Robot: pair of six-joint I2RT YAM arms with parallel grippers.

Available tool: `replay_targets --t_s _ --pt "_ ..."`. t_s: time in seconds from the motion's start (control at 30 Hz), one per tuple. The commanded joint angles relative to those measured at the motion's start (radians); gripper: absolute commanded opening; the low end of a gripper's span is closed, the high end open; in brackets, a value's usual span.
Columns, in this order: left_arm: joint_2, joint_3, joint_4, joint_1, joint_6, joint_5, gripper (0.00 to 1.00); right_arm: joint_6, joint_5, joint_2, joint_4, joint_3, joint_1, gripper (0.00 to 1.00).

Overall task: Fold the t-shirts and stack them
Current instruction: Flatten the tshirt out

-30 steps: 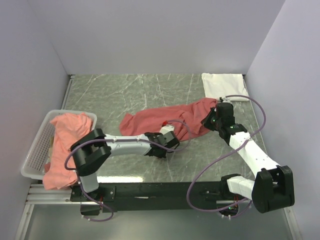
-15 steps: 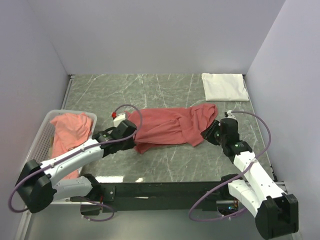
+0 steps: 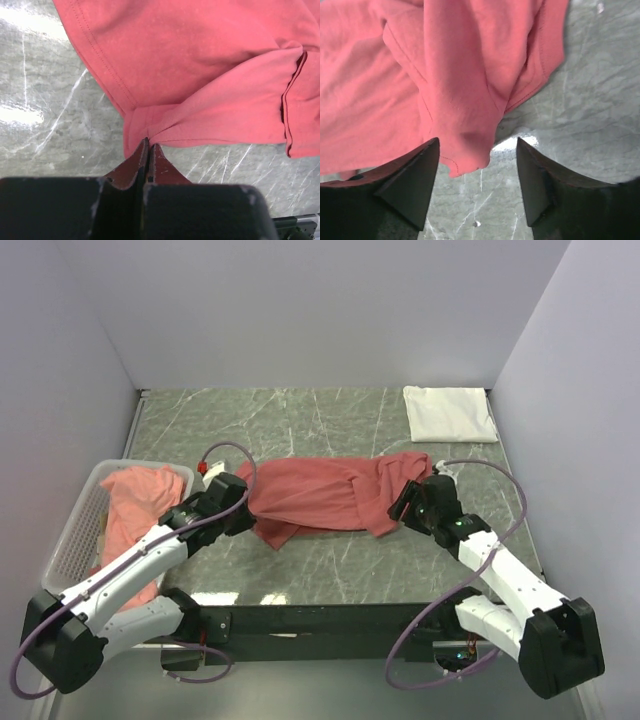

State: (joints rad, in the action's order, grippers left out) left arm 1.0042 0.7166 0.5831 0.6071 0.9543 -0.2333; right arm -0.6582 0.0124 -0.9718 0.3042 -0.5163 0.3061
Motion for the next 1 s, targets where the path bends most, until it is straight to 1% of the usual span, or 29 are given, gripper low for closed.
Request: replay_targets --t_s 0.0,0.03,0.13,0.2,0.27,0.33,0.37,0.4,0.43,0.47,0.5,0.57,0.6,0.7,0.83,0.97 --pt "-0.019 0.023 0.006 -0.017 -0.031 0.023 0.0 -0.009 0.067 -0.025 -0.034 -0.053 0.062 0.7" --pt "-0.022 0.024 0.007 -0.02 -0.031 0.025 0.0 -0.006 0.111 -0.036 -0.021 -0.063 0.102 0.71" --pt "-0.035 0.032 0.007 -0.03 -0.041 0.028 0.01 0.009 0.156 -0.076 -0.008 -0.099 0.165 0.71" --pt "-0.039 0.038 0.009 -0.043 -0.046 0.029 0.01 0.019 0.162 -0.116 -0.019 -0.114 0.177 0.71" --pt "-0.042 0.046 0.012 -0.052 -0.054 0.034 0.01 0.034 0.199 -0.184 -0.008 -0.136 0.188 0.68" --pt "-0.042 0.055 0.014 -0.058 -0.06 0.034 0.01 0.052 0.21 -0.226 -0.008 -0.163 0.189 0.6" --pt "-0.044 0.057 0.015 -0.066 -0.061 0.034 0.0 0.058 0.216 -0.24 -0.011 -0.172 0.188 0.54" --pt "-0.044 0.064 0.02 -0.07 -0.066 0.029 0.01 0.063 0.237 -0.269 -0.007 -0.201 0.189 0.38" --pt "-0.044 0.069 0.021 -0.075 -0.069 0.029 0.01 0.071 0.254 -0.28 0.019 -0.221 0.189 0.3" --pt "-0.044 0.073 0.023 -0.088 -0.071 0.028 0.0 0.077 0.274 -0.288 0.033 -0.243 0.189 0.23" --pt "-0.044 0.081 0.029 -0.095 -0.077 0.026 0.01 0.094 0.311 -0.295 0.048 -0.284 0.182 0.15" --pt "-0.052 0.087 0.029 -0.122 -0.084 0.031 0.01 0.112 0.319 -0.298 0.085 -0.327 0.159 0.07" --pt "-0.053 0.096 0.029 -0.133 -0.091 0.034 0.01 0.121 0.313 -0.298 0.096 -0.368 0.145 0.01" --pt "-0.056 0.128 0.035 -0.181 -0.107 0.045 0.01 0.146 0.294 -0.274 0.13 -0.43 0.07 0.0" --pt "-0.067 0.193 0.052 -0.246 -0.129 0.048 0.0 0.143 0.232 -0.2 0.15 -0.459 -0.051 0.0" --pt "-0.076 0.306 0.057 -0.341 -0.143 0.074 0.0 0.129 0.155 -0.076 0.161 -0.462 -0.105 0.0"
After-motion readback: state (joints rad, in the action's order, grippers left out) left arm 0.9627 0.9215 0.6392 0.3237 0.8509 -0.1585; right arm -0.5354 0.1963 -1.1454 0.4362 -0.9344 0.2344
